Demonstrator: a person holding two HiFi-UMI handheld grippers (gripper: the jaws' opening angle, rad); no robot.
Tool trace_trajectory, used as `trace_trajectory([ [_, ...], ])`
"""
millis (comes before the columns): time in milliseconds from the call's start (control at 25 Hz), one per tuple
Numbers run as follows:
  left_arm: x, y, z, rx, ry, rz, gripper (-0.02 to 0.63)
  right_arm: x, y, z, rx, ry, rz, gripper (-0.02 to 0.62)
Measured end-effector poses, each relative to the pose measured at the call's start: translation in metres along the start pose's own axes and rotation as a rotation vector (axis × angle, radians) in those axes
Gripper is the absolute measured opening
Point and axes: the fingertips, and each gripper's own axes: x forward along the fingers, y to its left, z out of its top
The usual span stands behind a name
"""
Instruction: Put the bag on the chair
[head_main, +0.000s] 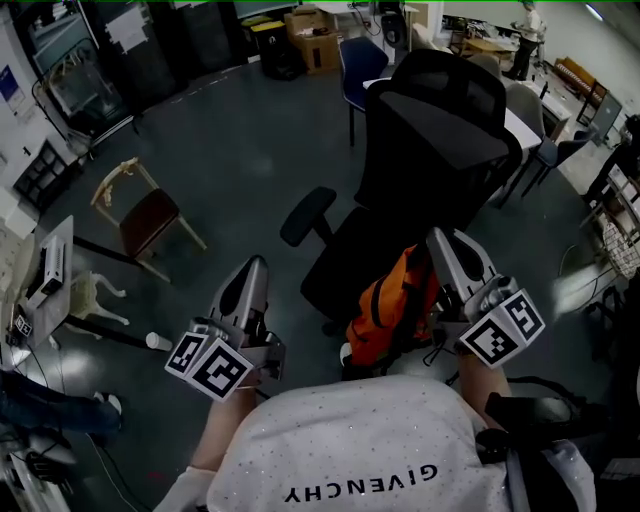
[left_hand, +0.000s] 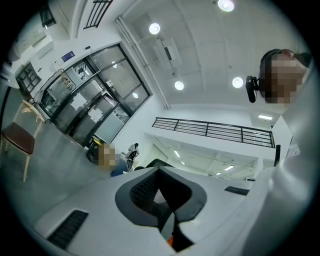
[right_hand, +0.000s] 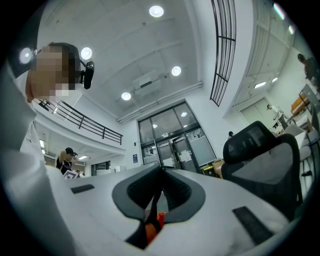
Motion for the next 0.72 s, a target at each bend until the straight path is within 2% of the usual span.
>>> trace_trajectory([
  [280,0.043,0.034,0.014,0.022,-0.022,0.055,0.002,0.058,-0.034,-0.003,0.002,0.014,0.067,0.015],
  [480,0.072,0.057,0.022,0.03,-0.027,0.098,0.002,0.096,-0.063,-0.005,0.016,0.027,0.082,0.015],
  [720,0.114,0.081,0.019,0.024,-0.023,0.114,0.002,0.137,-0.104,-0.015,0.033,0.058,0.086,0.015],
])
